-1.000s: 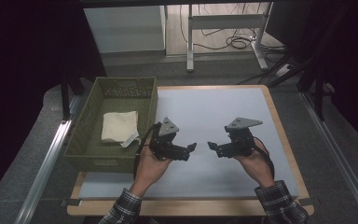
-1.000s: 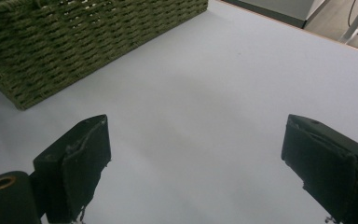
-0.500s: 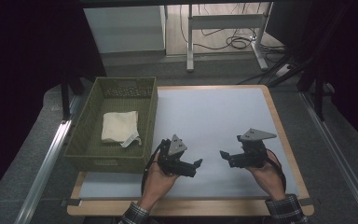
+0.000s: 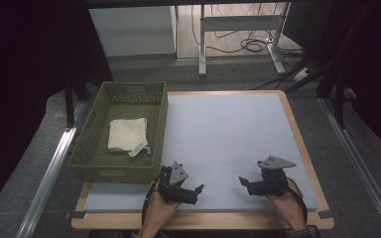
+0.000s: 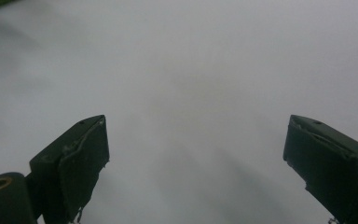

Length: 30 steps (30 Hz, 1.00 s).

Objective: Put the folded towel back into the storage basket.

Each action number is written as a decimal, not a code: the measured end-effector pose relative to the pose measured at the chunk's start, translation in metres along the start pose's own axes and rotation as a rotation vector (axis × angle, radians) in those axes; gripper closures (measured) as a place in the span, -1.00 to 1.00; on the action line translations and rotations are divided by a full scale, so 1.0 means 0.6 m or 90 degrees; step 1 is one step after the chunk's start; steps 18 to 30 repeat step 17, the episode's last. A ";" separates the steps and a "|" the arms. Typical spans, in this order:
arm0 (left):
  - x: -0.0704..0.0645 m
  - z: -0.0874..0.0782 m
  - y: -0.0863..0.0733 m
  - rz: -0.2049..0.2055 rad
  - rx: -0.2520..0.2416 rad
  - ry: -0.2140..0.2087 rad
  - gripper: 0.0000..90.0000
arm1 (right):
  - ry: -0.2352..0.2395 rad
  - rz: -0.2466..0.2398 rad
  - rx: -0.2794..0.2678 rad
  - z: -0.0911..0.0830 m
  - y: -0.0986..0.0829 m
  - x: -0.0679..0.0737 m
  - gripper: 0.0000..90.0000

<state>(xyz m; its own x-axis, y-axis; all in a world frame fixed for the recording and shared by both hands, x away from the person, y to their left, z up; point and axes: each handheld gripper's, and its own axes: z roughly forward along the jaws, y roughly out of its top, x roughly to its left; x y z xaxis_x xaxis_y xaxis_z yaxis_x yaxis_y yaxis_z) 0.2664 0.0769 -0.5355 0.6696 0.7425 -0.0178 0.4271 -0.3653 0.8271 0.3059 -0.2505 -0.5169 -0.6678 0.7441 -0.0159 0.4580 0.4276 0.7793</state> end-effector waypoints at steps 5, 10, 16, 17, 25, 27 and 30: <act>0.005 0.005 -0.020 0.003 0.027 0.010 -0.96 | -0.007 0.006 0.011 0.008 -0.024 0.001 -0.85; 0.006 0.009 -0.022 0.010 0.048 0.013 -0.92 | -0.025 0.000 0.011 0.013 -0.040 0.006 -0.85; 0.014 0.018 -0.021 -0.005 0.083 -0.017 -0.87 | -0.031 0.002 -0.004 0.012 -0.046 0.008 -0.85; 0.013 0.017 -0.022 -0.004 0.081 -0.016 -0.87 | -0.031 0.002 -0.005 0.012 -0.047 0.008 -0.85; 0.013 0.017 -0.022 -0.004 0.081 -0.016 -0.87 | -0.031 0.002 -0.005 0.012 -0.047 0.008 -0.85; 0.013 0.017 -0.022 -0.004 0.081 -0.016 -0.87 | -0.031 0.002 -0.005 0.012 -0.047 0.008 -0.85; 0.013 0.017 -0.022 -0.004 0.081 -0.016 -0.87 | -0.031 0.002 -0.005 0.012 -0.047 0.008 -0.85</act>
